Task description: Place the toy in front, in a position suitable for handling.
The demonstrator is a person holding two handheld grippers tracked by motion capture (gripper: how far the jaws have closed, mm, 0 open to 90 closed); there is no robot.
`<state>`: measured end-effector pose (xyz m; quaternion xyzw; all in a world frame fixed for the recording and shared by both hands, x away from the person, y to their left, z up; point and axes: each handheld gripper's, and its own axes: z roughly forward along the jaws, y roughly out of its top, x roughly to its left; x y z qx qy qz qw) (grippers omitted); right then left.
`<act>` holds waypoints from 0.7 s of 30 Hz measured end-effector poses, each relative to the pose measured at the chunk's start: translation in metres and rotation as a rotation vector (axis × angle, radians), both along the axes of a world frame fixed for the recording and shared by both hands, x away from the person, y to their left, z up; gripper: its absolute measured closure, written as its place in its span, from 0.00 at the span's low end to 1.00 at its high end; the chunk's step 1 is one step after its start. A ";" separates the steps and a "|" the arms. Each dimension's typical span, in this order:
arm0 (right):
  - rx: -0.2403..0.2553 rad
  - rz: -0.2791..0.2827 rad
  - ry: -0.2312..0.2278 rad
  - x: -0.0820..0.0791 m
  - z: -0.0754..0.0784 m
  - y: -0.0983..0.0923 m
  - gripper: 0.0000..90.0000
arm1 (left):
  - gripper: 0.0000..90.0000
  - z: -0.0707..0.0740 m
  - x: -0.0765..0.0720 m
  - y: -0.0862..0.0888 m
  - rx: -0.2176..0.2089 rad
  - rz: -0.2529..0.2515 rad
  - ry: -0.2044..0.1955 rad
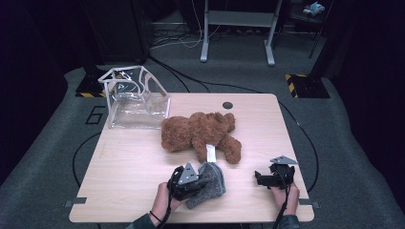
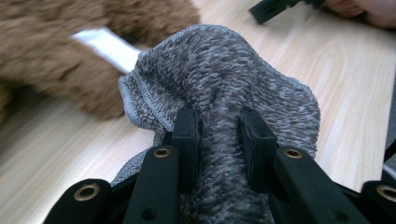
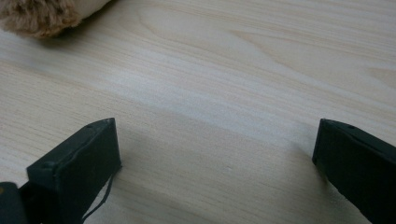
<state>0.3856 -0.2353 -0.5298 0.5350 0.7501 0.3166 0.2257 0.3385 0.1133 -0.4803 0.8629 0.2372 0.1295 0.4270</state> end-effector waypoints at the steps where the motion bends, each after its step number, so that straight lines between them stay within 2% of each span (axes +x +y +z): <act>1: 0.001 -0.001 0.000 0.000 0.000 0.000 0.00 | 0.79 0.000 0.000 0.000 0.000 0.000 0.000; 3: 0.000 0.000 0.000 0.000 0.000 0.000 0.00 | 0.79 -0.004 0.005 -0.013 0.000 -0.031 0.016; 5: 0.001 -0.002 0.000 0.000 0.000 0.000 0.00 | 0.78 -0.006 0.007 -0.017 -0.002 -0.040 0.022; 7: 0.001 -0.002 0.000 0.000 0.000 0.000 0.00 | 0.77 -0.014 0.013 -0.025 0.002 -0.061 0.059; 9: -0.002 -0.003 -0.001 0.000 0.000 0.000 0.00 | 0.77 -0.017 0.014 -0.027 0.006 -0.070 0.068; 10: 0.000 -0.001 0.000 0.000 0.000 0.000 0.00 | 0.72 -0.020 0.016 -0.028 0.005 -0.071 0.084; 11: 0.000 -0.001 0.000 0.000 0.000 0.000 0.00 | 0.72 -0.022 0.017 -0.029 0.005 -0.060 0.089; 13: 0.000 -0.002 0.000 0.000 0.000 0.000 0.00 | 0.63 -0.024 0.018 -0.029 0.008 -0.058 0.099; 15: 0.000 -0.001 0.000 0.000 0.000 0.000 0.00 | 0.41 -0.022 0.017 -0.027 0.003 -0.036 0.085; 16: 0.000 -0.001 0.000 0.000 0.000 0.000 0.00 | 0.35 -0.022 0.017 -0.027 0.003 -0.036 0.085; 17: 0.000 -0.001 0.000 0.000 0.000 0.000 0.00 | 0.35 -0.020 0.017 -0.025 0.008 -0.023 0.075; 18: 0.001 -0.002 0.000 0.000 0.000 0.000 0.00 | 0.31 -0.018 0.017 -0.022 0.000 -0.022 0.075; 19: -0.003 -0.003 -0.002 0.000 0.000 0.000 0.01 | 0.23 -0.014 0.016 -0.016 -0.001 -0.001 0.066; 20: 0.000 -0.006 -0.004 0.000 0.000 0.000 0.01 | 0.21 -0.014 0.016 -0.016 -0.001 -0.001 0.066; 21: 0.005 -0.011 -0.004 0.000 0.000 0.000 0.01 | 0.19 -0.010 0.016 -0.009 -0.004 0.021 0.064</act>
